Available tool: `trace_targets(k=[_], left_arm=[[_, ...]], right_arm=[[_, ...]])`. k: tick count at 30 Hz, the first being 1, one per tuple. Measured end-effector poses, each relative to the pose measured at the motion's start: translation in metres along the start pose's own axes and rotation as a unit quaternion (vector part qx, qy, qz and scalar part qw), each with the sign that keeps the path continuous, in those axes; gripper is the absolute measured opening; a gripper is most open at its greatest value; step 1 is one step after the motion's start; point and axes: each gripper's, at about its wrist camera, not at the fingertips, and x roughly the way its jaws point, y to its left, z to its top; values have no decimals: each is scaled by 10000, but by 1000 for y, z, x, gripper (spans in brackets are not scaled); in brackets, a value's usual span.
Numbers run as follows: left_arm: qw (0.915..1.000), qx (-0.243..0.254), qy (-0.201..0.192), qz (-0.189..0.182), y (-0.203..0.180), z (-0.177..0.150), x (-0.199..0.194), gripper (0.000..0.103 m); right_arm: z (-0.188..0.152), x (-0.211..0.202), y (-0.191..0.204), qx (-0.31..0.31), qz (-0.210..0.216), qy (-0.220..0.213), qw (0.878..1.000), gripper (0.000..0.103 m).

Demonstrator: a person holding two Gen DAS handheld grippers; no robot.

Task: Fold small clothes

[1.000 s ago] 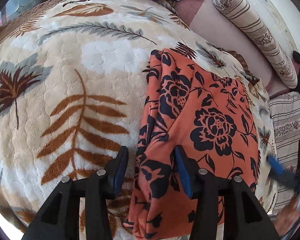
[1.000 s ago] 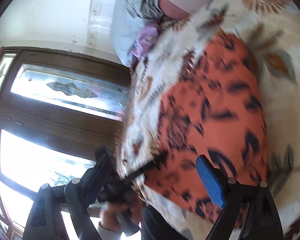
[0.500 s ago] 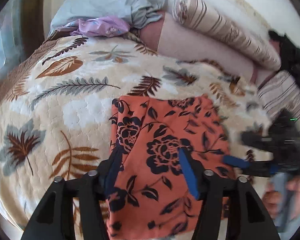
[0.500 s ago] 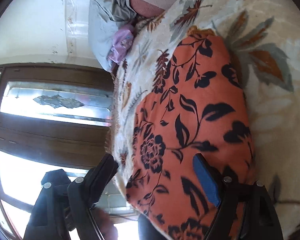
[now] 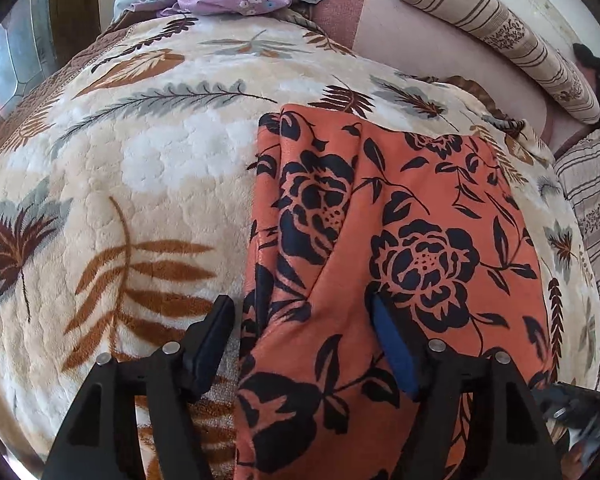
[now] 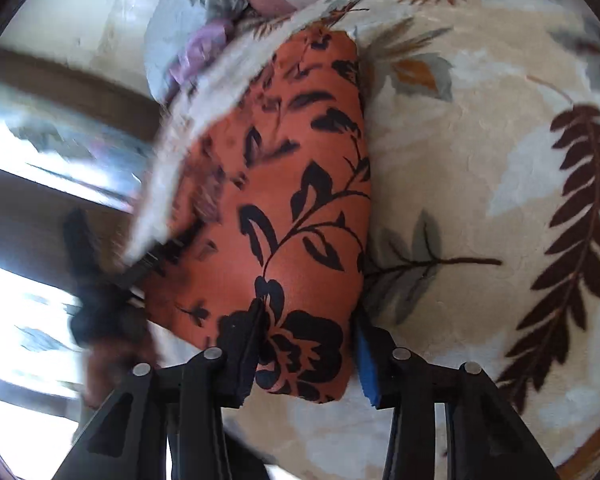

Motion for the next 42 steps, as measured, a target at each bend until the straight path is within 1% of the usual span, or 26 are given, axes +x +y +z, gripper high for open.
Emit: trace_targets(k=[2,3,4,5,6,7,8,9,10,12,16,17,18,19,20,22,24,26,28,30,32,34,36,38,41,42], left_arm=[[9999,-54,35,83,-1,2,-6,71],[9999,-101,26,90,-2,2,-16,70],[9999,-105,-74,56,-4,2,-27,69],[9996,-34,-265,-22,-6,0,-37,69],[9992,112,-390,-25,-9,-3,-43,69],[9990,227,-384,104,-10,-8,-43,69],[9989,321,-209,257,-10,-15,-33,70],[9991,329,-44,248,-7,-21,-21,70],[9998,141,-97,91,0,-25,-17,73],[9995,-224,-98,-179,12,-25,-16,73],[9998,-66,-181,-113,9,-25,-14,73],[9997,-95,-181,-150,10,-24,-13,73],[9996,-109,-187,-169,11,-24,-12,73],[9996,-94,-201,-165,11,-24,-13,73],[9996,-73,-216,-141,10,-25,-12,74],[9996,-62,-234,-133,9,-26,-13,74],[9996,-63,-227,-134,9,-26,-15,74],[9996,-84,-226,-149,10,-26,-16,74],[9996,-81,-243,-138,10,-27,-16,74],[9995,-77,-276,-133,10,-27,-16,74],[9995,-76,-277,-141,10,-27,-15,74],[9995,-83,-265,-138,10,-27,-15,74],[9997,-156,-143,-145,11,-25,-16,74],[9995,-298,-34,-111,12,-23,-31,71],[9978,-242,-579,-217,11,-32,-71,70],[9978,-162,-629,-111,11,-38,-75,70]], right_arm=[[-3,-1,4,-223,-116,-88,9996,43],[-1,-5,4,-151,-29,-67,9999,46],[1,-9,2,-85,29,-19,10000,53],[4,-14,-1,5,144,1,9999,62],[2,-22,-4,66,283,-45,9996,64],[6,-30,-7,166,458,-151,9987,65],[9,-38,-12,273,631,-269,9973,67],[17,-45,-18,454,853,-431,9944,69],[26,-47,-23,628,999,-549,9915,74],[49,-42,-38,968,1122,-638,9869,75],[92,3,-61,1723,1475,-351,9733,75],[99,16,-65,1812,1495,-255,9717,71],[104,27,-63,1751,1370,-167,9748,62],[108,31,-56,1496,1006,-121,9835,42],[109,32,-46,1124,619,-199,9915,41],[105,29,-35,656,144,-323,9972,40],[102,23,-33,731,47,-385,9966,41],[99,12,-27,794,-77,-438,9958,56],[92,-8,-12,626,-14,-591,9963,58],[73,-32,6,446,210,-809,9955,58],[51,-42,25,193,596,-808,9948,69],[33,-33,31,71,834,-550,9950,76],[20,-9,22,-6,769,-210,9968,77],[17,-12,14,180,931,-388,9947,77],[20,-23,20,240,739,-352,9964,77],[20,-23,25,85,697,-399,9967,77]])
